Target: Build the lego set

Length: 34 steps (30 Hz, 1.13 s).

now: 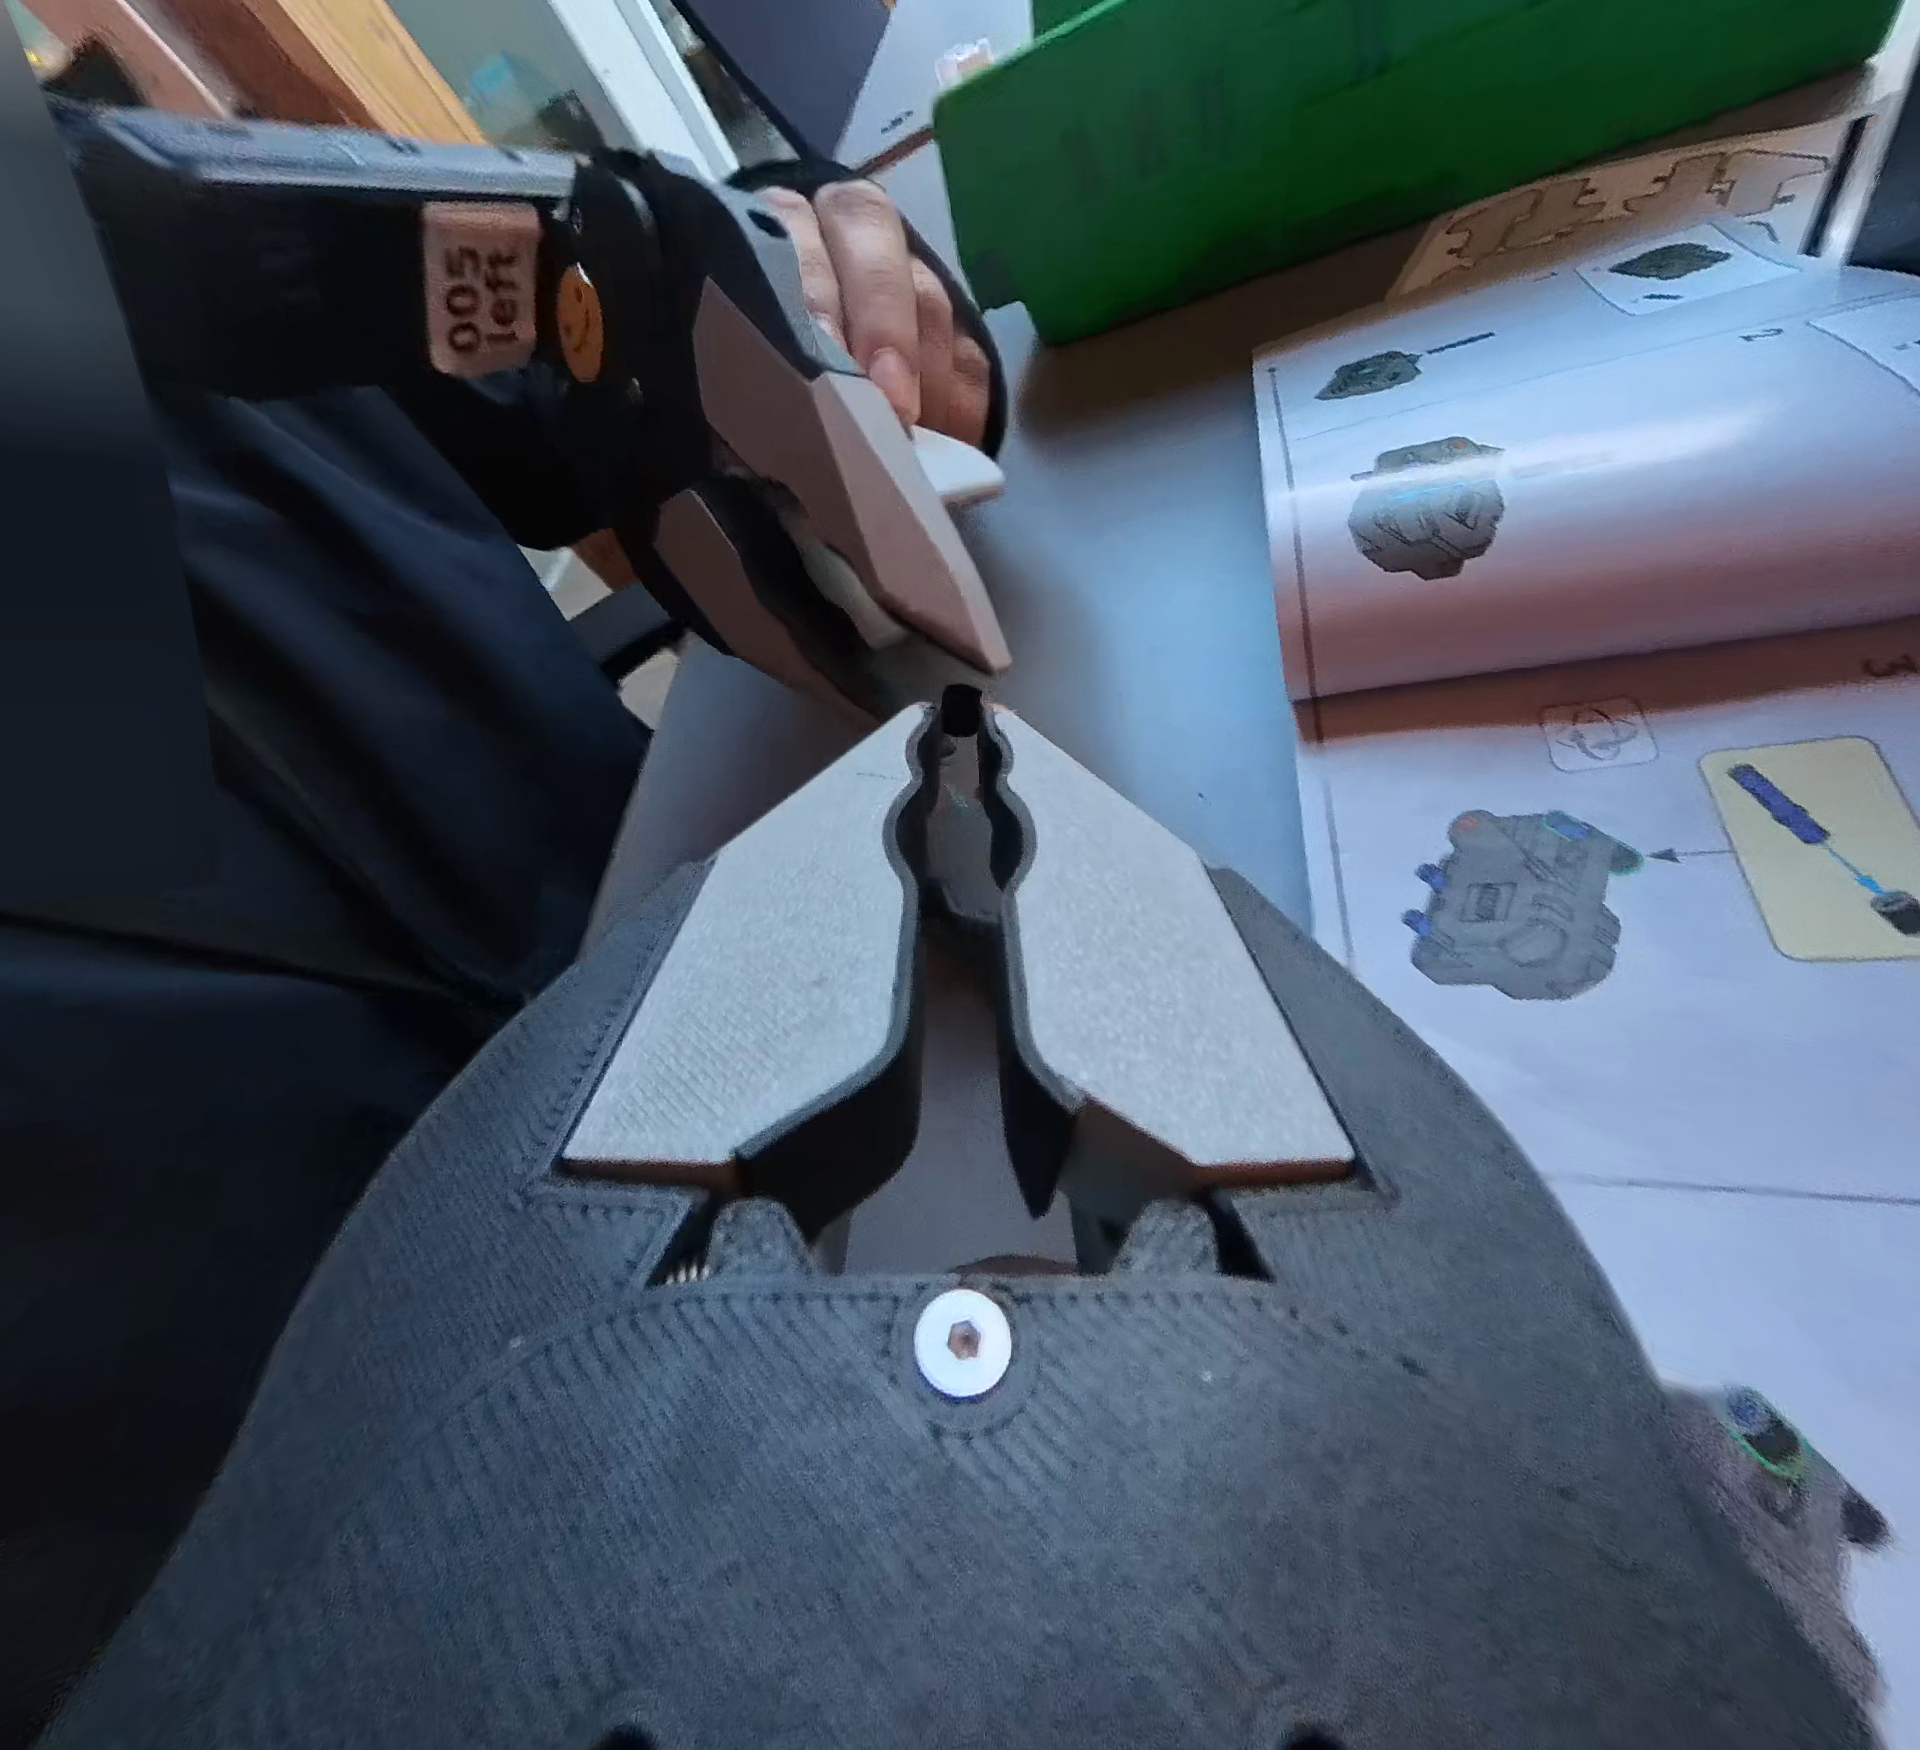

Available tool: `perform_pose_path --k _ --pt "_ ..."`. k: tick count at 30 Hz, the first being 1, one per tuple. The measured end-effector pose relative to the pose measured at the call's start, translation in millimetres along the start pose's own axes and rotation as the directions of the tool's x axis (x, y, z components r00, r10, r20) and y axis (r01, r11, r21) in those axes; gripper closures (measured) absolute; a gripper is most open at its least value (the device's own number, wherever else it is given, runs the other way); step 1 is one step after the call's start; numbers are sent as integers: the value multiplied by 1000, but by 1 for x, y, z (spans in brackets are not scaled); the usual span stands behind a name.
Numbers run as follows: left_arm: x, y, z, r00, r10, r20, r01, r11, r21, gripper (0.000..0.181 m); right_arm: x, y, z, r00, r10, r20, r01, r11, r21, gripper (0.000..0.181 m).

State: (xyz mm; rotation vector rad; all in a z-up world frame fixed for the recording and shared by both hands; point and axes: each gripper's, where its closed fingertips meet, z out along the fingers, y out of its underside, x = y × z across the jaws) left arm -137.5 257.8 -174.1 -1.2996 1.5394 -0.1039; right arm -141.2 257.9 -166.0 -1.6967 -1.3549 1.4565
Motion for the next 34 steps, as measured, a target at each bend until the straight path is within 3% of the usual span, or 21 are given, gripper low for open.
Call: perform_pose_path --k 6,12,20,27,34 --pt "1 7 1 991 -111 -67 111 994 -14 158 49 38 -27 941 -181 -286 102 957 -271 178" --pt "17 15 5 960 -207 -189 199 978 -59 157 52 56 -30 913 -276 -300 140 904 -404 178" --pt "32 11 5 920 -263 -291 253 965 -72 135 50 57 -30 902 -320 -290 176 886 -430 178" --pt "39 7 4 882 -315 -351 306 948 -81 127 48 59 -32 906 -319 -278 175 881 -441 177" --pt "46 -3 -1 746 -480 -461 478 869 -133 113 45 61 -34 917 -295 -267 158 887 -435 174"
